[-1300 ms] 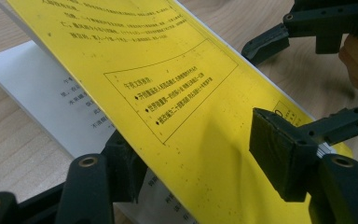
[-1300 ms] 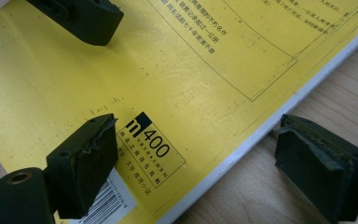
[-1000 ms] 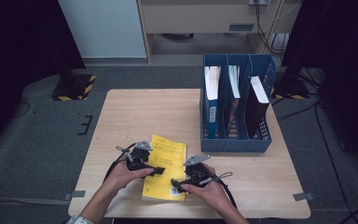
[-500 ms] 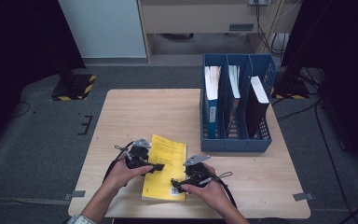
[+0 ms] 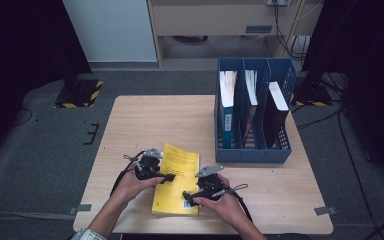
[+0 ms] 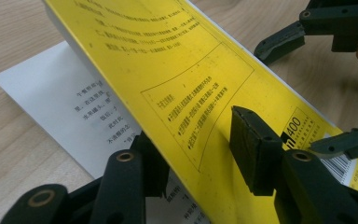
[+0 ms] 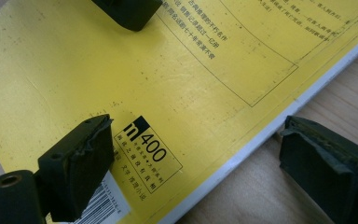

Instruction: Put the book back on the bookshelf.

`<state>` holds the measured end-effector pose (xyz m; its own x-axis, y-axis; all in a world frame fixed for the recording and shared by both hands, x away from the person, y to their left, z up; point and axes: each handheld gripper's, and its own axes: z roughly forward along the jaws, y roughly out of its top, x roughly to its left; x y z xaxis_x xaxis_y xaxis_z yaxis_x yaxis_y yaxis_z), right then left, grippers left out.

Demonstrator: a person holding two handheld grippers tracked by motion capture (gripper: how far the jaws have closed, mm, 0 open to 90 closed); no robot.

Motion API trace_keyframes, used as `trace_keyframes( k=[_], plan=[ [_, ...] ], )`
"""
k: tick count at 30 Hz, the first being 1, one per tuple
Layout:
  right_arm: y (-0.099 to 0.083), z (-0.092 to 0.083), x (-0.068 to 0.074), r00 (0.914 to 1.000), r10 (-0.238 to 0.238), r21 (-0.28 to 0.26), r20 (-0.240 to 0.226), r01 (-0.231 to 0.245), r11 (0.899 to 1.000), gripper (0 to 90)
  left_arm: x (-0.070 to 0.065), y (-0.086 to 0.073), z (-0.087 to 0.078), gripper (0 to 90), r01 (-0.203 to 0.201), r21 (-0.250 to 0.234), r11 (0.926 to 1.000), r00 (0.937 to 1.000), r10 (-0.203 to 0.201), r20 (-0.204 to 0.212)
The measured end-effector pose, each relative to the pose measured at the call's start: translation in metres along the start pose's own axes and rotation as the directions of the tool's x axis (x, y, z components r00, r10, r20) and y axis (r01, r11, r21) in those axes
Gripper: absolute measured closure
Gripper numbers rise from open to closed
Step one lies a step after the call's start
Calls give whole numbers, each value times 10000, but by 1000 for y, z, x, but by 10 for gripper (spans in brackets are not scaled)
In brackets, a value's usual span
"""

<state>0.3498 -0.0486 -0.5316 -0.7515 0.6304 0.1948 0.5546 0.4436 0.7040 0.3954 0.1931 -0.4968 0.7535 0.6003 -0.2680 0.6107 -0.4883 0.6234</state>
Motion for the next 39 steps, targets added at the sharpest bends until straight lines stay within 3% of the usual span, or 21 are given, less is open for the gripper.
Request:
trace_keyframes(
  k=[10, 18, 22, 27, 39],
  plan=[
    [14, 11, -9, 9999, 12, 17, 125, -12, 10000, 116, 20, 2, -2, 633, 305, -311, 9991, 9995, -301, 109],
    [24, 19, -8, 9994, 189, 173, 307, -194, 9997, 115, 29, 5, -4, 632, 349, -125, 9993, 9993, -347, 116],
    [25, 20, -8, 9993, 196, 131, 317, -200, 9997, 115, 28, 5, -5, 637, 228, -195, 9995, 9997, -227, 40],
    [25, 20, -9, 9994, 236, 141, 254, -240, 9996, 110, 25, 7, -9, 752, 92, -477, 9988, 9999, -86, 129],
    [25, 21, -10, 9994, 267, 113, 217, -269, 9996, 92, 24, 8, -9, 753, 91, -364, 9993, 9999, -88, 79]
  ],
)
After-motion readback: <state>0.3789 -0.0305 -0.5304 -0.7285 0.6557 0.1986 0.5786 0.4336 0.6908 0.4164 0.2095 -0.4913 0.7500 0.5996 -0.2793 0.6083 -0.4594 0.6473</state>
